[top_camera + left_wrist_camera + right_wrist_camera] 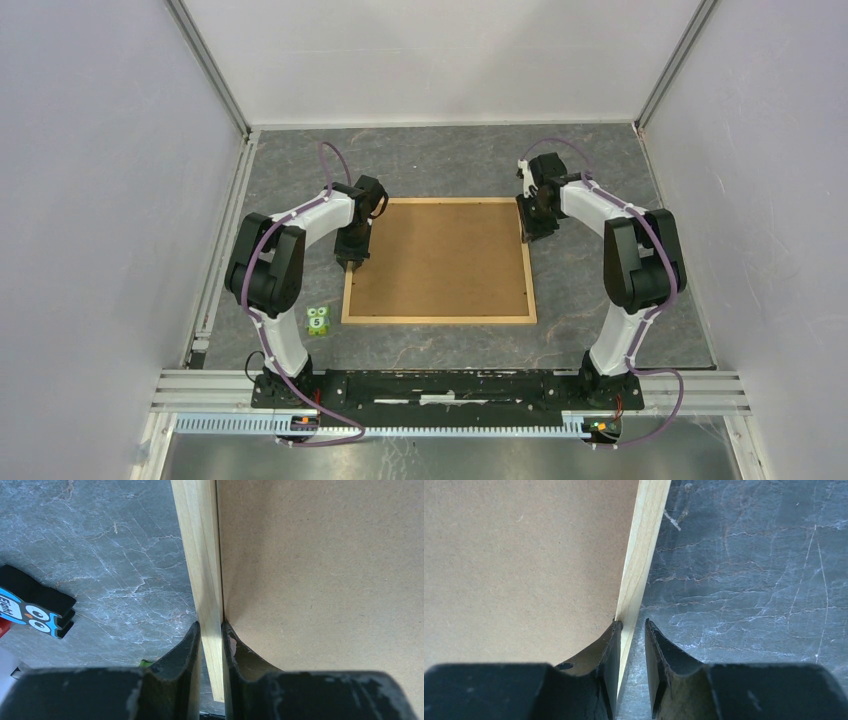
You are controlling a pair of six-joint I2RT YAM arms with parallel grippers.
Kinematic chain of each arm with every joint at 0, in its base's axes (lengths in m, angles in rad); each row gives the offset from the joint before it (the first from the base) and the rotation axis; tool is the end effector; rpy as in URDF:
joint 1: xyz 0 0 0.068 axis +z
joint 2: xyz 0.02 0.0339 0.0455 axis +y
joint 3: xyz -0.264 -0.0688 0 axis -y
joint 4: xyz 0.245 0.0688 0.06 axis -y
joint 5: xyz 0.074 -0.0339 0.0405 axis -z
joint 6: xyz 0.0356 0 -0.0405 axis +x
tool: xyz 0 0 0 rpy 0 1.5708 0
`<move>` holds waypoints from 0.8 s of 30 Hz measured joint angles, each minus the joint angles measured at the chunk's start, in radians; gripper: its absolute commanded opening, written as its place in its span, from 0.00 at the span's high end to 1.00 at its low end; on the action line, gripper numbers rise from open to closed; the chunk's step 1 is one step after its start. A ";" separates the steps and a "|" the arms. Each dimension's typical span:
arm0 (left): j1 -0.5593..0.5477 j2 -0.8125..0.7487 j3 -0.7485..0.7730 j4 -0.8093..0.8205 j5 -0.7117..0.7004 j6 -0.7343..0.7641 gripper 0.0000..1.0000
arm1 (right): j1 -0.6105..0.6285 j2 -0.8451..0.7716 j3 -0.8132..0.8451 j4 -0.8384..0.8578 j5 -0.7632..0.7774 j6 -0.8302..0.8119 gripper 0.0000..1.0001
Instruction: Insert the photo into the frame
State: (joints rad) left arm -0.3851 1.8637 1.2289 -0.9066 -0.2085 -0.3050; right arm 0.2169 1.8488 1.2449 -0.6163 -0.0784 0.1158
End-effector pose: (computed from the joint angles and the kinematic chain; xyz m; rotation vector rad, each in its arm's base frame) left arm 0.3107 -0.1180 0.1605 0.1167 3.0282 0.2833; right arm 0.3566 0.0814 0.1748 -0.1611 2.7980 0.1906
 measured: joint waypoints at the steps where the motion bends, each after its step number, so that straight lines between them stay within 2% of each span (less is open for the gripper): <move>1: 0.000 0.000 0.000 0.000 0.000 0.000 0.90 | 0.002 0.000 0.000 0.000 0.000 0.000 0.70; 24: 0.000 0.000 0.000 0.000 0.000 0.000 0.91 | 0.015 0.015 0.013 -0.008 0.027 0.000 0.71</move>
State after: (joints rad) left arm -0.3851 1.8637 1.2289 -0.9066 -0.2085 -0.3050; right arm 0.2321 1.8641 1.2579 -0.6243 -0.0509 0.1158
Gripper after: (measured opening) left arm 0.240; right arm 0.280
